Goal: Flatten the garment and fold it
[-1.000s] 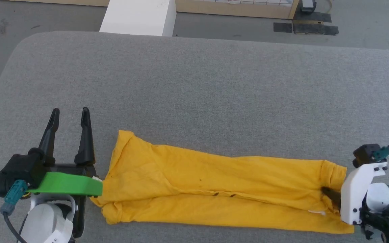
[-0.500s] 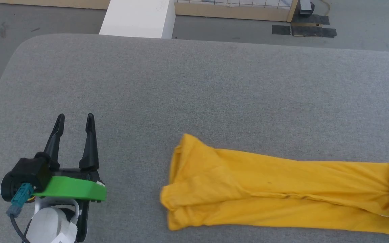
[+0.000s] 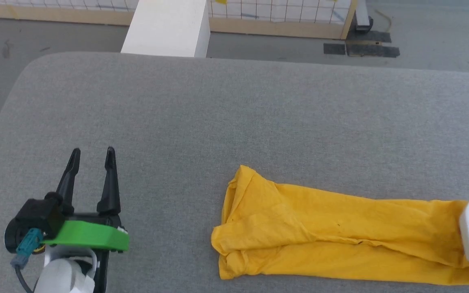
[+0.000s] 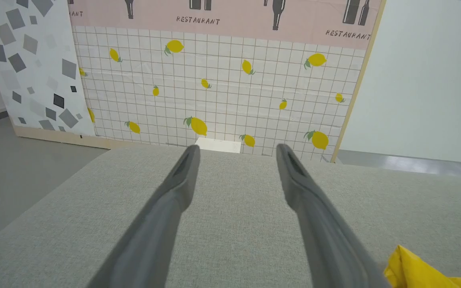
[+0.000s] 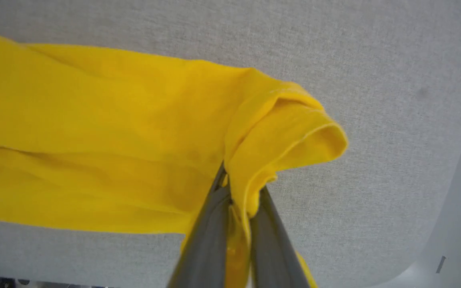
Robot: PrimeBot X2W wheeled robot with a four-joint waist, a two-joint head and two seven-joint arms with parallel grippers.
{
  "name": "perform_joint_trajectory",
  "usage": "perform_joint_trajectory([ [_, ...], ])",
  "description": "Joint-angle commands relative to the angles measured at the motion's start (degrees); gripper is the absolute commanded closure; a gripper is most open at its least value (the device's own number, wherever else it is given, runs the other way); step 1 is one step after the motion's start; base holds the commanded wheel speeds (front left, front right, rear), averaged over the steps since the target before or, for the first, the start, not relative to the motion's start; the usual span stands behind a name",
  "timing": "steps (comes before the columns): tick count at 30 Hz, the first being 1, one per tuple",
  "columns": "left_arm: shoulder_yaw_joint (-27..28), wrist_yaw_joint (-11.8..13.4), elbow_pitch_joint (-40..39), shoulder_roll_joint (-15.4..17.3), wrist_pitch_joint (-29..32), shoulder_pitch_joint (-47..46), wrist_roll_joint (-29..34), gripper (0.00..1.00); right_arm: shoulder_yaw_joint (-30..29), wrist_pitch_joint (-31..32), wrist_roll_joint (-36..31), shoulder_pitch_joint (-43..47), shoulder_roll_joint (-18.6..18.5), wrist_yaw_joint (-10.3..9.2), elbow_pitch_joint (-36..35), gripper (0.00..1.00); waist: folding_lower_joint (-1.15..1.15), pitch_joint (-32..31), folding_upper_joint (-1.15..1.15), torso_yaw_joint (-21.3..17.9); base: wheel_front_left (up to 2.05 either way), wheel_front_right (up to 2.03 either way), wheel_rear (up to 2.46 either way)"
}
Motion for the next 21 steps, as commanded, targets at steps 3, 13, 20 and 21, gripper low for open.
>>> perform_joint_trajectory([
  [3,0.52,-0.35,-0.26,-0.17,-0.26,1.58,0.63,0.0,4.85,4.0,5.01,1.33,-0.91,-0.11,-7.37,1.0,0.0,-1.31,0.0,-0.47,0.0,0.0,0.0],
  [13,1.04,-0.61,-1.24,-1.0,-0.26,3.74,0.58,0.0,21.79,0.49,11.6,-2.91,5.04,-0.11,-13.26,1.0,0.0,-1.15,0.0,0.38,0.0,0.0,0.0],
  [20,0.42,-0.82,-0.79,-1.14,-0.26,3.53,0.24,0.0,29.31,-7.34,10.87,-9.03,10.48,-0.11,-4.74,1.0,0.0,0.2,0.0,2.67,0.0,0.0,0.0],
  [21,0.38,-0.84,-0.76,-1.17,-0.26,3.51,0.19,0.0,30.04,-8.28,10.84,-9.75,11.1,-0.11,-3.45,1.0,0.0,0.4,0.0,2.93,0.0,0.0,0.0],
])
